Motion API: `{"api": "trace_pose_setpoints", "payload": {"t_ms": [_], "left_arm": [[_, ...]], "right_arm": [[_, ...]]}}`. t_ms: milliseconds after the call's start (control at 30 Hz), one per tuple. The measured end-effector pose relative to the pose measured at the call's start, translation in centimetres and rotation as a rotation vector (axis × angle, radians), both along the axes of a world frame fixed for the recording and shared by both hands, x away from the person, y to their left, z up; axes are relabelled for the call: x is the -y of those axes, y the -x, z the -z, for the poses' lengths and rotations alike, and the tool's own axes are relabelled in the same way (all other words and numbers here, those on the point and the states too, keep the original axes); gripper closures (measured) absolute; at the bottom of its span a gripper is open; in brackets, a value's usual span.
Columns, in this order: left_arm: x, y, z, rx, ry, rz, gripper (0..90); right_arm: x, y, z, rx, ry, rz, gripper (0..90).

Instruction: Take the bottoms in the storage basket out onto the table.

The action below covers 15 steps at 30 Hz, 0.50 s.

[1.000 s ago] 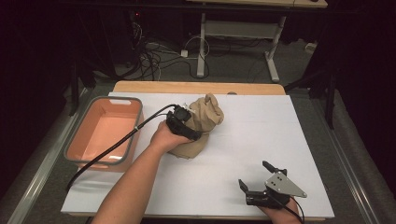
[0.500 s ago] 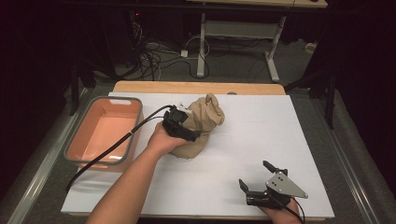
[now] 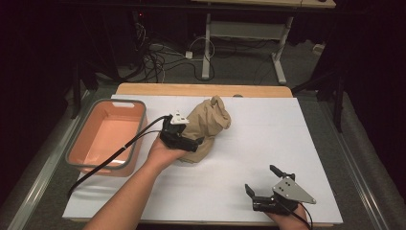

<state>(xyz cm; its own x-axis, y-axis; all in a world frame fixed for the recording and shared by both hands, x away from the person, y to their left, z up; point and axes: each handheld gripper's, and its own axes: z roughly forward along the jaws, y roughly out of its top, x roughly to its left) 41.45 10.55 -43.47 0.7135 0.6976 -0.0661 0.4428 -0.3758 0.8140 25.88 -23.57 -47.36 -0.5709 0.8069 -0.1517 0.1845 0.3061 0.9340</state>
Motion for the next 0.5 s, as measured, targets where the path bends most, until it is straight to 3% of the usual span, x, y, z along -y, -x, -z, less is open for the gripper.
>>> {"api": "trace_pose_setpoints", "payload": {"t_ms": [333,500], "left_arm": [[-2.2,3.9,2.6,0.046,0.066,-0.002,0.0],[-3.2,5.7,3.8,0.042,0.090,0.005,0.0]], "right_arm": [[-0.1,0.0,0.0,-0.001,0.004,0.002,0.5],[-0.2,0.1,0.1,-0.002,0.005,0.002,0.5]]}}
